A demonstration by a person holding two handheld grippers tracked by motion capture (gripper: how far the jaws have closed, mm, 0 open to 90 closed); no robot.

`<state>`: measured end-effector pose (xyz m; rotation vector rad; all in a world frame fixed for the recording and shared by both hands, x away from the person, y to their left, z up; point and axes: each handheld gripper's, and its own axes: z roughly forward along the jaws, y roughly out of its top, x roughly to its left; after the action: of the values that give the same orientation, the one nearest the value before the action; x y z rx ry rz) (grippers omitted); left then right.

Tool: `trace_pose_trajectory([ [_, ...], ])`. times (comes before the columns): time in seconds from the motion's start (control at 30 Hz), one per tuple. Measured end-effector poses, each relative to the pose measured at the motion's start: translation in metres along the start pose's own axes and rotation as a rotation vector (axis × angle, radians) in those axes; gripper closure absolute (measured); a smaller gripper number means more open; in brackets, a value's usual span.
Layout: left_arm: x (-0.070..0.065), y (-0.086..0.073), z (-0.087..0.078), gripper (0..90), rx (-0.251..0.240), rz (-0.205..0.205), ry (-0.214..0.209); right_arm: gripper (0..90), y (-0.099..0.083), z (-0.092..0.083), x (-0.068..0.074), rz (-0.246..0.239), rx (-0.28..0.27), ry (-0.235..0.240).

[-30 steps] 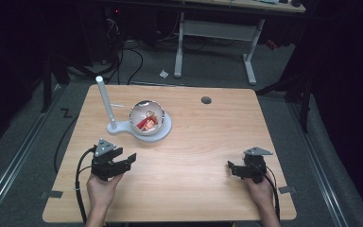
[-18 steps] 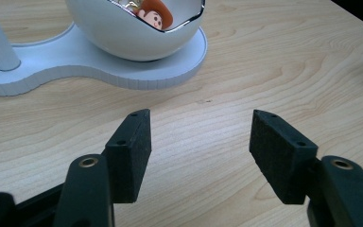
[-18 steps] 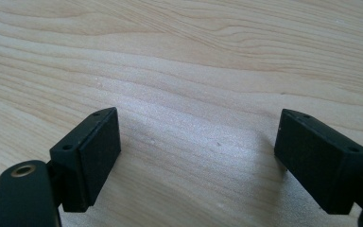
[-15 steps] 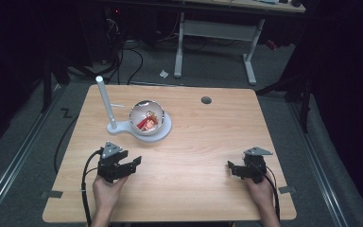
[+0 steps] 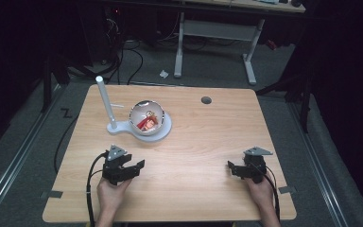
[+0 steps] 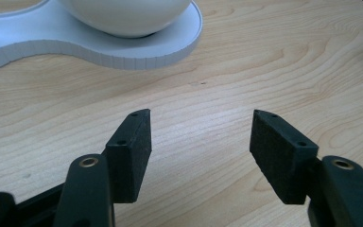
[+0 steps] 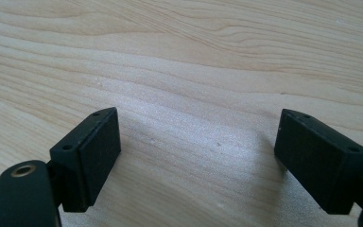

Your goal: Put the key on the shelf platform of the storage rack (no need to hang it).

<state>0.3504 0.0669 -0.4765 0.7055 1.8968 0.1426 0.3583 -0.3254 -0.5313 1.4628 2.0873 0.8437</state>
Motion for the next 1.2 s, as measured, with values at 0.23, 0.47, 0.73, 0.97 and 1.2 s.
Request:
trace_pose_trajectory([
  [0.23, 0.007, -0.006, 0.006, 39.6, -0.008, 0.018, 0.013, 15.1, 0.0, 0.0, 0.0, 0.0, 0.0, 0.0],
  [0.47, 0.017, -0.022, 0.013, 38.8, -0.022, 0.036, 0.046, 15.1, 0.0, 0.0, 0.0, 0.0, 0.0, 0.0],
  [0.73, 0.031, -0.034, 0.026, 38.1, -0.069, 0.095, 0.091, 15.1, 0.0, 0.0, 0.0, 0.0, 0.0, 0.0],
  [0.97, 0.034, -0.039, 0.028, 37.0, -0.115, 0.112, 0.075, 15.1, 0.0, 0.0, 0.0, 0.0, 0.0, 0.0],
  [1.2, 0.034, -0.043, 0.029, 33.2, -0.121, 0.127, 0.084, 15.1, 0.0, 0.0, 0.0, 0.0, 0.0, 0.0],
])
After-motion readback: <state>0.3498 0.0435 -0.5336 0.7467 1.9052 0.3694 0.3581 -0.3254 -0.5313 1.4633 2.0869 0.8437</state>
